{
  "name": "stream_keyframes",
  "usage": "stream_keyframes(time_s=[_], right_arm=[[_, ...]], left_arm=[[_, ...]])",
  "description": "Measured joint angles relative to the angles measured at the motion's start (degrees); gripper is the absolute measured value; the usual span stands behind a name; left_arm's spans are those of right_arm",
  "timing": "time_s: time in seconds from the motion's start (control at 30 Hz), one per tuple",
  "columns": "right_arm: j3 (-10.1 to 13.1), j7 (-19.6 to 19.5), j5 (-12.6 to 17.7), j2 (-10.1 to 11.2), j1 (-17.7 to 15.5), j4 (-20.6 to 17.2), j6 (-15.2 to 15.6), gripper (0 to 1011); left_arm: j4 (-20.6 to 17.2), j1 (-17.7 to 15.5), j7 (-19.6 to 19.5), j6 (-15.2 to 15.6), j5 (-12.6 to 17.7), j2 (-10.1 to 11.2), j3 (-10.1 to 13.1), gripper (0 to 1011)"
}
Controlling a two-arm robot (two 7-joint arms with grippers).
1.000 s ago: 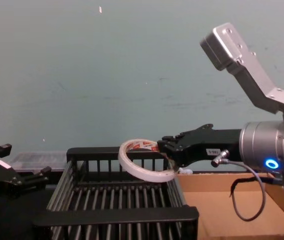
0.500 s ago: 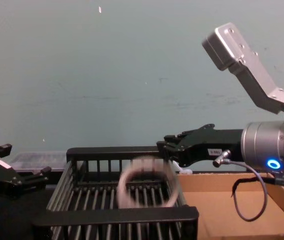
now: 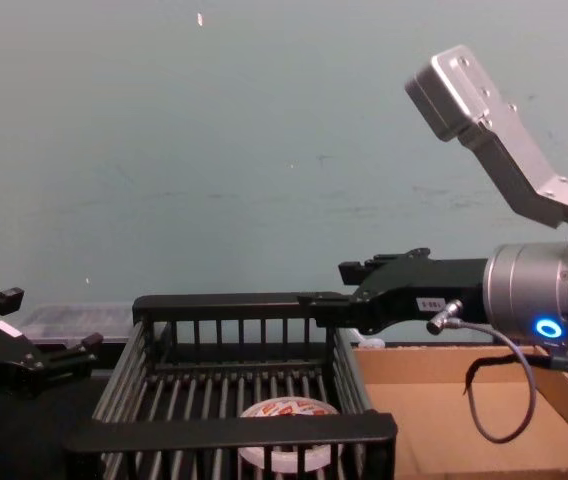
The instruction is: Pick up the white tape and place it into the black box , Pick up the silver tape and place it into the brown box.
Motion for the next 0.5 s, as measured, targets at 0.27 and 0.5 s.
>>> stream_keyframes(time_s=[0.27, 0.5], right_arm=[[0.0, 0.0, 0.0, 0.0, 0.0, 0.0, 0.0, 842], [0.0, 0.0, 0.0, 0.0, 0.0, 0.0, 0.0, 1002]], left_arm=[[0.0, 0.0, 0.0, 0.0, 0.0, 0.0, 0.0, 1001], [0.0, 0.0, 0.0, 0.0, 0.0, 0.0, 0.0, 1001]])
